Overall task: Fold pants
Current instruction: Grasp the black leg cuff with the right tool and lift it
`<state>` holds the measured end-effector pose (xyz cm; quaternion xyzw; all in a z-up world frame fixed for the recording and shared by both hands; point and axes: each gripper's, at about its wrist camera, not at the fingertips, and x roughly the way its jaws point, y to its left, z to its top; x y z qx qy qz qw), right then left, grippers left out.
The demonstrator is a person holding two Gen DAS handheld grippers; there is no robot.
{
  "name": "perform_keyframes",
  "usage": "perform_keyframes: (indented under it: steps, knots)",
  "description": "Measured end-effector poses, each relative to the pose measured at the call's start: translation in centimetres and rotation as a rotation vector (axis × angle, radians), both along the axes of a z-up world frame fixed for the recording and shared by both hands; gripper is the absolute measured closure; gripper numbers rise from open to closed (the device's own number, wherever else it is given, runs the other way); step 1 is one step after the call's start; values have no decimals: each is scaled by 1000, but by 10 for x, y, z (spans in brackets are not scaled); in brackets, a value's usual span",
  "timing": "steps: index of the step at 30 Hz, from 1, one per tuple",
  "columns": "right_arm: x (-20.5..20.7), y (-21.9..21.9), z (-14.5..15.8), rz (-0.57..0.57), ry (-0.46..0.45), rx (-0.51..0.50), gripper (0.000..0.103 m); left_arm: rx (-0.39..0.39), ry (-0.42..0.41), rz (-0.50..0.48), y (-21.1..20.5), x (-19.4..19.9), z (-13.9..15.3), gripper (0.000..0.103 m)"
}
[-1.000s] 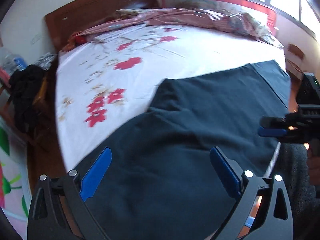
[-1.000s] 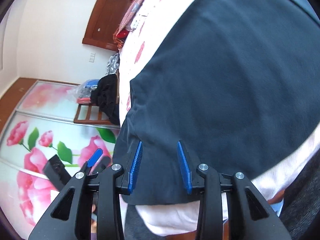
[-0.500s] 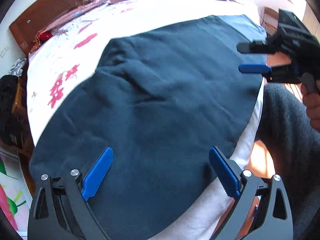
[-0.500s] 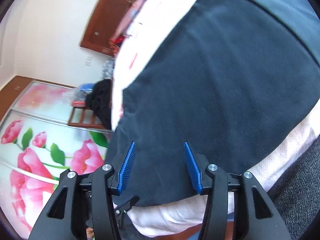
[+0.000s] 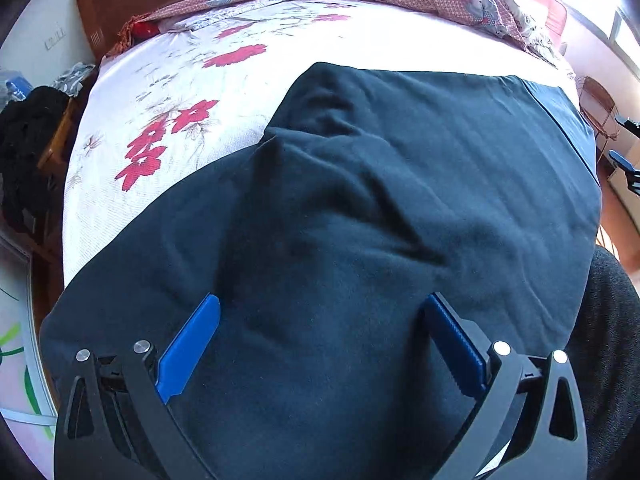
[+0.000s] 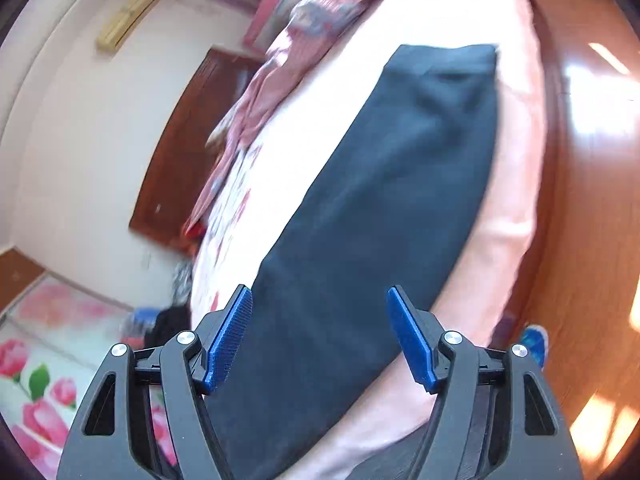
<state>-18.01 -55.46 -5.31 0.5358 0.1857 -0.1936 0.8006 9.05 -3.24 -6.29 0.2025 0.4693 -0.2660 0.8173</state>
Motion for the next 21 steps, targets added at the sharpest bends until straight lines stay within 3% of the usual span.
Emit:
perform_keyframes:
  steps: [3, 6, 8, 11, 14, 19, 21]
  knots:
    - [-15, -56, -14, -132, 37, 18, 34, -5, 4, 5, 3, -2, 0, 2]
    - [-5, -85, -21, -151, 57, 18, 34, 7, 11, 7, -3, 1, 0, 2]
    - [11, -93, -18, -139, 129, -40, 49, 9, 14, 7, 0, 1, 0, 2]
    - [27, -101, -30, -152, 210, 0, 76, 13, 11, 14, 0, 0, 0, 2]
    - [33, -108, -31, -128, 228, -19, 89, 16, 8, 22, -1, -1, 0, 2]
    - [35, -98, 10, -87, 147, -205, 94, 13, 5, 24, -1, -1, -1, 2]
    - [38, -104, -3, -92, 198, -158, 94, 12, 4, 27, -1, -1, -1, 2]
